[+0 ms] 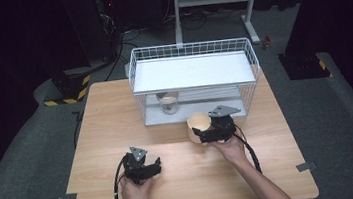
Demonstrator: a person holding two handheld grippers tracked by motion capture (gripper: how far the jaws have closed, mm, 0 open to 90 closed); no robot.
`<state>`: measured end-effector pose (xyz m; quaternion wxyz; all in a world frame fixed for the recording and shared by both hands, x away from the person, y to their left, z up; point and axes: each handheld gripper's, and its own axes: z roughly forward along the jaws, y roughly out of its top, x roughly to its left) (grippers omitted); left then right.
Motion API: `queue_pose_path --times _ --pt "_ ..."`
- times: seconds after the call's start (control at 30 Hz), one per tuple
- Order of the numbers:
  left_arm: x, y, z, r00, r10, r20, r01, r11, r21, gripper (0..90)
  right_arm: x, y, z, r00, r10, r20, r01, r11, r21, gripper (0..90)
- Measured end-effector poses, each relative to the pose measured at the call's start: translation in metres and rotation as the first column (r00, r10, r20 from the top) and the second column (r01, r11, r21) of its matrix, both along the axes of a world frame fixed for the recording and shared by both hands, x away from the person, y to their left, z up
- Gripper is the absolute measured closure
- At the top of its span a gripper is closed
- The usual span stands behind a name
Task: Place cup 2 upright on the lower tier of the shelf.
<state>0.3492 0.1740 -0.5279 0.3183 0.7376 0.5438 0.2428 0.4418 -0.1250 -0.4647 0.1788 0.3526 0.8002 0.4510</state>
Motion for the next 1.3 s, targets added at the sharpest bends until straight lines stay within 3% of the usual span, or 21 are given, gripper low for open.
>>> queue_pose_path --times 0.77,1.3 --pt "0.0 0.0 0.0 1.0 -0.001 -0.002 0.001 1.0 0.001 17.5 0.014 0.016 -0.008 0.9992 -0.016 -0.036 0.015 0.9986 -0.052 8.7" --pt "0.0 0.0 0.0 1.0 -0.002 -0.002 0.002 1.0 0.001 17.5 0.016 0.016 -0.01 0.9994 0.004 -0.034 -0.007 0.9973 -0.073 9.7"
